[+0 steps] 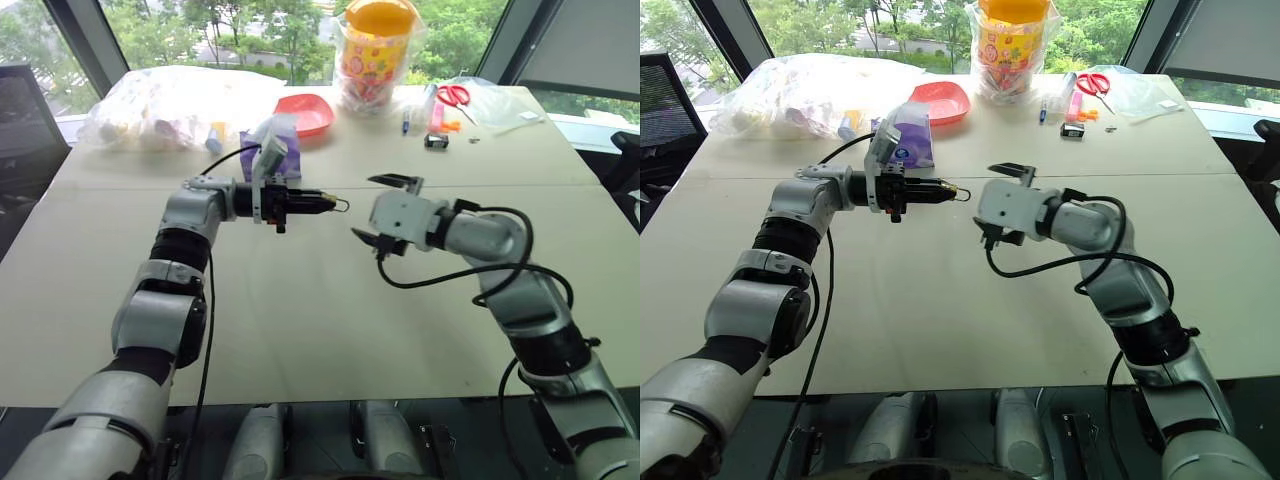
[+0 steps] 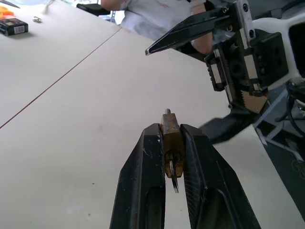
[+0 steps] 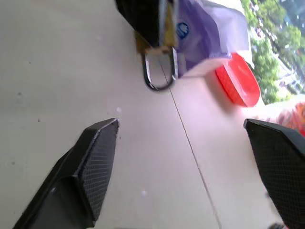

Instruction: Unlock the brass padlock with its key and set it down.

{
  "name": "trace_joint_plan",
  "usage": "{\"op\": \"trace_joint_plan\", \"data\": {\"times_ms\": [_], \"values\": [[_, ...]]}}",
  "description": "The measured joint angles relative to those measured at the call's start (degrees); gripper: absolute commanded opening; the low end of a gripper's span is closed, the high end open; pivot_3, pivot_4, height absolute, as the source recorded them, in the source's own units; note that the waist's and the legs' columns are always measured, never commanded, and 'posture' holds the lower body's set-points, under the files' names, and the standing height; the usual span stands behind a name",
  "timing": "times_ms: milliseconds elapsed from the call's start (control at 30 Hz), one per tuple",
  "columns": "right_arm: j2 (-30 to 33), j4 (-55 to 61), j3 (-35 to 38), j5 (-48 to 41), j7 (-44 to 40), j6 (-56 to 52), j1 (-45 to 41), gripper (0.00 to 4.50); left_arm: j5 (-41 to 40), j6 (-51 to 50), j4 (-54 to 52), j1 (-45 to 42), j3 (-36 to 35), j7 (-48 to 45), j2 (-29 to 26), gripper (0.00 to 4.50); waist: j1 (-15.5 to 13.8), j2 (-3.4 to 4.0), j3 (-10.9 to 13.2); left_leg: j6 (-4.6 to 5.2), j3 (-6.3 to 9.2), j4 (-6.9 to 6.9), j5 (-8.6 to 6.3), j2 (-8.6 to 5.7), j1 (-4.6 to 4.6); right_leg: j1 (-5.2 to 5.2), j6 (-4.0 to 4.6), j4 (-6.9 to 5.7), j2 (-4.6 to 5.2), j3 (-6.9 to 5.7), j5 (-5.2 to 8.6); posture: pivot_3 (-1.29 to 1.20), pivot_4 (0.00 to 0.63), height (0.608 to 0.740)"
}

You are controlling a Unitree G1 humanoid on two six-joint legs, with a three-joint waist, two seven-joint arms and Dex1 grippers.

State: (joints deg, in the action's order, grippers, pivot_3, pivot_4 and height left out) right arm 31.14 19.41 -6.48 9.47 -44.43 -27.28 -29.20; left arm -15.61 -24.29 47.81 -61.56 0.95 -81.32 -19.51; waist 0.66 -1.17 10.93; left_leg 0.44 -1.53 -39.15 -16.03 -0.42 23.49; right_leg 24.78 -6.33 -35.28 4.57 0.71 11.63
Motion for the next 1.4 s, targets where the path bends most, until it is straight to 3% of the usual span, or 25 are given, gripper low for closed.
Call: {"op": "trace_joint_plan", "data": {"times_ms": [167,200,433,767,1400], "values": [[-10.4,12.0,9.2,-14.4,2.3,-20.2,-0.2,0.26,-2.3,-3.9,0.0,0.0,-0.4,-1.9,0.6,0.03,0.2,0.0,0.0,0.0,0.06,0.0,0.0,0.17,-0.07,0.02,0.01,-0.14,-0.11,-0.02,0.0,0.0,0.15,0.74],[-10.6,14.0,9.3,-16.5,2.6,-23.5,-0.2,0.04,-2.6,-4.3,0.0,0.0,-0.4,-2.4,0.8,0.03,0.1,0.0,0.0,0.0,0.07,0.0,0.0,0.17,-0.07,0.01,0.01,-0.16,-0.11,-0.03,0.0,0.0,0.15,0.74],[-9.5,17.5,6.5,-22.0,6.1,-31.6,-0.6,0.04,-3.7,-5.9,-3.0,0.0,0.1,-4.4,1.7,0.03,0.0,0.0,0.0,0.0,0.03,-0.02,0.0,0.06,-0.03,0.0,0.02,-0.06,0.03,-0.01,0.0,0.0,0.15,0.74],[-5.7,16.1,3.6,-23.3,8.3,-29.3,-1.0,0.04,-3.9,-8.1,-10.1,1.3,0.9,-6.7,0.4,0.03,0.1,0.0,0.0,0.01,0.03,-0.01,0.0,0.09,-0.04,0.0,0.02,-0.06,-0.01,-0.01,0.0,0.0,0.15,0.74],[-2.4,12.4,1.9,-27.3,8.8,-28.5,-1.4,0.04,-5.6,-9.2,-12.3,2.4,2.2,-7.0,-0.2,0.03,0.1,0.0,0.0,0.01,0.03,-0.01,-0.01,0.09,-0.03,0.0,0.02,-0.03,-0.01,-0.01,0.0,0.0,0.15,0.74]]}}
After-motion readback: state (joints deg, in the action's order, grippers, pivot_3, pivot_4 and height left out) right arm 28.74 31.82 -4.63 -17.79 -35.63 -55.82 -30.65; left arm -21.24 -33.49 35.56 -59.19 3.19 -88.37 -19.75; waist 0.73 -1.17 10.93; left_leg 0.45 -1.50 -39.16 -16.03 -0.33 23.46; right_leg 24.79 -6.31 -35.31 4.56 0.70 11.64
